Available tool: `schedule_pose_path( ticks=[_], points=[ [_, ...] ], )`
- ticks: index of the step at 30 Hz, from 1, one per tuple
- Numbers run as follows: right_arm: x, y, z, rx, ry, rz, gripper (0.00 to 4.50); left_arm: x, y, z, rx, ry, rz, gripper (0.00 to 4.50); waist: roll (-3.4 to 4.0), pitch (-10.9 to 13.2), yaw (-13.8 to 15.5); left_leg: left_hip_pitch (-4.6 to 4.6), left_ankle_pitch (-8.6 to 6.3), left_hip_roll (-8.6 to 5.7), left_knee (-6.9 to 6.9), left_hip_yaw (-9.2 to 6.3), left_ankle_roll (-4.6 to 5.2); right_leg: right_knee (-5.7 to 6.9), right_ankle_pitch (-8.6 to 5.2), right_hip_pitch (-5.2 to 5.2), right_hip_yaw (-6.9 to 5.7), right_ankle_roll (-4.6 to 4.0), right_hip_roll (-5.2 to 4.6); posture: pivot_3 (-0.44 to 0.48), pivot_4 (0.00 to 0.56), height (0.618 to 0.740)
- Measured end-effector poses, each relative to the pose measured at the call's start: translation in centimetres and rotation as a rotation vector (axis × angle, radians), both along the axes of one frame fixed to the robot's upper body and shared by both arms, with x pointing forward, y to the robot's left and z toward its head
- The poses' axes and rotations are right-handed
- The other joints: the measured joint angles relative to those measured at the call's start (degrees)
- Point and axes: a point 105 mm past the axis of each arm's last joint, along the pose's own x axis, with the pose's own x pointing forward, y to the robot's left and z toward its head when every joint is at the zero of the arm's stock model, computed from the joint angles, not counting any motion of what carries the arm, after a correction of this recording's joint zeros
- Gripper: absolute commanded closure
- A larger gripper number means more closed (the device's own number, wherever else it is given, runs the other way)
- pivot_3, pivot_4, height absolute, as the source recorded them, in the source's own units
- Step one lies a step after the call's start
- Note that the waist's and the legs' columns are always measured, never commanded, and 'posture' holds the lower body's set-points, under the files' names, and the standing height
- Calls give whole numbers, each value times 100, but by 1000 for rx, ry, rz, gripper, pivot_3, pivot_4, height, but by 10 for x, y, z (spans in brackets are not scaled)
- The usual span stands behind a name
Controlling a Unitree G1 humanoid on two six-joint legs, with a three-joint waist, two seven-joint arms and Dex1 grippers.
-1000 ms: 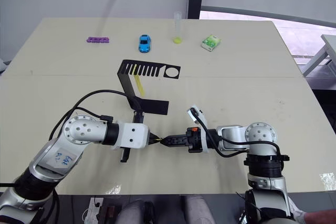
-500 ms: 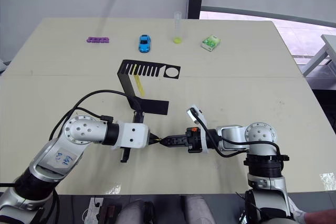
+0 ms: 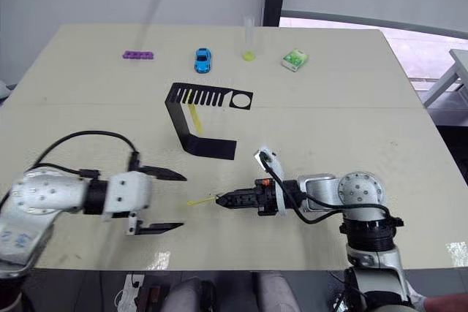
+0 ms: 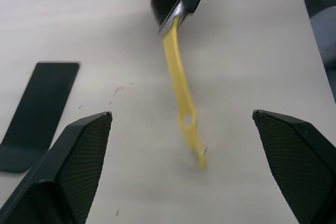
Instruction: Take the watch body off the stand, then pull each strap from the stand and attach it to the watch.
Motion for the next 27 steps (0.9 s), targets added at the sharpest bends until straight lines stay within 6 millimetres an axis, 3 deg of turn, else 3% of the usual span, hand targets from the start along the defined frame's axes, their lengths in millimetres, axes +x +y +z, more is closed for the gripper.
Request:
schedule_pose_path(
  ticks=[4, 9, 13, 20, 27],
  points=[
    [3, 1, 14, 12, -426, 48, 2878, -7, 15, 8, -91, 9, 34, 0, -2, -1, -3, -6, -4, -3, 6, -5, 2, -4, 1, 4, -4, 1, 0, 0, 150, 740],
    [-6, -2, 16, -85, -968, 218, 2878, -10, 18, 9, -147, 1, 41, 0, -3, -2, 0, -8, -4, -4, 14, -6, 3, -1, 1, 4, -6, 2, -1, 0, 150, 740],
    [-8, -7, 15, -139, -1236, 315, 2878, -10, 20, 8, -168, 4, 46, 0, -3, -2, -9, 0, -4, -2, 15, -3, 2, 6, 1, 6, -4, 1, 2, 0, 150, 740],
    [-5, -14, -3, -248, -1334, 385, 2878, -11, 24, 16, -200, -29, 35, 0, -3, -2, -15, 18, -4, 0, 16, 6, 2, 19, -1, 13, 3, -2, 1, 0, 150, 740],
    [-3, 27, -9, -156, -1204, 398, 2878, -14, 23, 17, -213, -22, 14, 0, -3, -1, -20, 34, -5, 3, 17, 14, -3, 45, -11, 13, 5, -20, 2, 0, 150, 740]
  ],
)
